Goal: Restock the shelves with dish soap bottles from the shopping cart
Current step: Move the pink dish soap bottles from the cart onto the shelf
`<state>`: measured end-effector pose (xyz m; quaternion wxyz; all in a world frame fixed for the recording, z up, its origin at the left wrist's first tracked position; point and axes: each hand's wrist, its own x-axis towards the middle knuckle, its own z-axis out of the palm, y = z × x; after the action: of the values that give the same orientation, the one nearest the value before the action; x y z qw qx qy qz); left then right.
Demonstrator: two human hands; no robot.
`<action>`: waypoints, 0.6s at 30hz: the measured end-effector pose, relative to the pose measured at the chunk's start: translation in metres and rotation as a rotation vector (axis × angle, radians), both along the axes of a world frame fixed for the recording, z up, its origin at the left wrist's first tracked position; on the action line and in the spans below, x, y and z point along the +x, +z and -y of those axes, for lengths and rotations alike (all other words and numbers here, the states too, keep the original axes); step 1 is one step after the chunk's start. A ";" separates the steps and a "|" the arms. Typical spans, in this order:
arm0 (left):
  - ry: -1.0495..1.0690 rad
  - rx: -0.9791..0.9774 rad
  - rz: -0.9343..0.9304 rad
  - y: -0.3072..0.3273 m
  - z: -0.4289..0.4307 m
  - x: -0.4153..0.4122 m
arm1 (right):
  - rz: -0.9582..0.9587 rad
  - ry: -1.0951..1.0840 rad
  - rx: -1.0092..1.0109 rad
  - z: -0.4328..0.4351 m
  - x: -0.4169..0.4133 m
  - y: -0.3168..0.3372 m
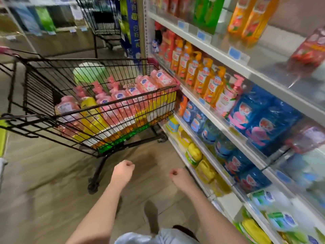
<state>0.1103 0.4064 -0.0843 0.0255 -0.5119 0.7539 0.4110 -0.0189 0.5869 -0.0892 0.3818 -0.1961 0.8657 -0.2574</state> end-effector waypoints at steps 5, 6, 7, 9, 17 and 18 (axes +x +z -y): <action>-0.022 -0.212 -0.043 0.012 0.050 -0.040 | -0.027 0.053 -0.057 0.063 -0.040 -0.010; -0.017 -0.263 -0.060 0.015 0.062 -0.051 | -0.036 0.070 -0.070 0.076 -0.051 -0.011; -0.006 -0.310 -0.078 0.017 0.076 -0.064 | -0.046 0.097 -0.083 0.091 -0.064 -0.011; 0.018 -0.395 -0.097 0.022 0.107 -0.092 | -0.078 0.169 -0.107 0.126 -0.095 -0.009; 0.053 -0.556 0.102 0.032 0.209 -0.167 | -0.345 0.341 -0.235 0.267 -0.200 0.042; 0.035 -0.567 0.160 0.027 0.216 -0.169 | -0.384 0.395 -0.246 0.283 -0.205 0.046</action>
<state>-0.0590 0.1908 -0.0574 -0.0663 -0.5421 0.8254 0.1429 -0.2236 0.3044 -0.0432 0.2270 -0.4508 0.8295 -0.2392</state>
